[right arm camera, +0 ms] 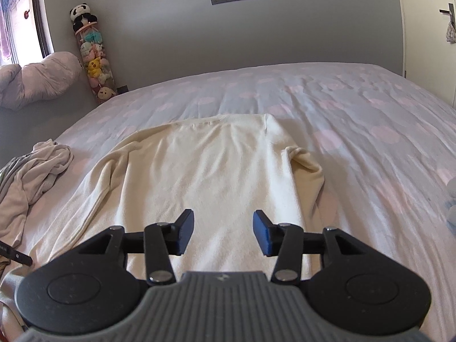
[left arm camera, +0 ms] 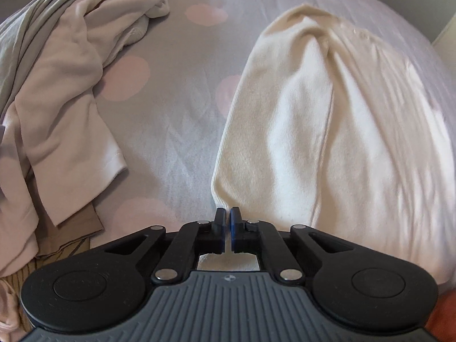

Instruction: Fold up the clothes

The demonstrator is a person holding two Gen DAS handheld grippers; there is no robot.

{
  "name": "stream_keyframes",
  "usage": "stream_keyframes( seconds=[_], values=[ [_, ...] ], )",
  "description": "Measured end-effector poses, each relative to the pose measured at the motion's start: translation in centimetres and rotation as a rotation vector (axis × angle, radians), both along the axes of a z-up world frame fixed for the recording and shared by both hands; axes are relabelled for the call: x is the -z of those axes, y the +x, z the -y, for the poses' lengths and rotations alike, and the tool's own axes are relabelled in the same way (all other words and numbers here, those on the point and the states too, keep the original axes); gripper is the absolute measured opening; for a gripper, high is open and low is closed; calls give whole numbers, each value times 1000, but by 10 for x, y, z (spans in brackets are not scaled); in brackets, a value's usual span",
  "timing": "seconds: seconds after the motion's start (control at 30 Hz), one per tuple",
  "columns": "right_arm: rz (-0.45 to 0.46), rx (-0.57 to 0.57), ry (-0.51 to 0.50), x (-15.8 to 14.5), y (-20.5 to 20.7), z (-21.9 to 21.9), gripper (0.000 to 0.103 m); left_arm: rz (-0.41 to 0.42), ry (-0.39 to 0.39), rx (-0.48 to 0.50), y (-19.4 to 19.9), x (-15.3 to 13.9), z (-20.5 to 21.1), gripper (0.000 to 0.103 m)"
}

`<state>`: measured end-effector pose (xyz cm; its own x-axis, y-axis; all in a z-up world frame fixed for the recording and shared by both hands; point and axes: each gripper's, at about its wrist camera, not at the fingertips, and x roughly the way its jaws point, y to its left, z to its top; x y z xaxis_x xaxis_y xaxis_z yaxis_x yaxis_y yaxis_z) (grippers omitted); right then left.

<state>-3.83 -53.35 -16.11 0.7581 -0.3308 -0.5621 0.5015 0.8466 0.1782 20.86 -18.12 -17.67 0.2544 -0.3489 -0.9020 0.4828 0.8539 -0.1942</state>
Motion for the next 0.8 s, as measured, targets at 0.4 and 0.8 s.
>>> stream_keyframes(
  seconds=[0.4,0.8],
  values=[
    [-74,40,-15,6,6,2,50,370,-200,-293,15,-64,-48,1],
    [-129,56,-3,16,16,9,50,581,25,-446,67,-70,-48,1]
  ],
)
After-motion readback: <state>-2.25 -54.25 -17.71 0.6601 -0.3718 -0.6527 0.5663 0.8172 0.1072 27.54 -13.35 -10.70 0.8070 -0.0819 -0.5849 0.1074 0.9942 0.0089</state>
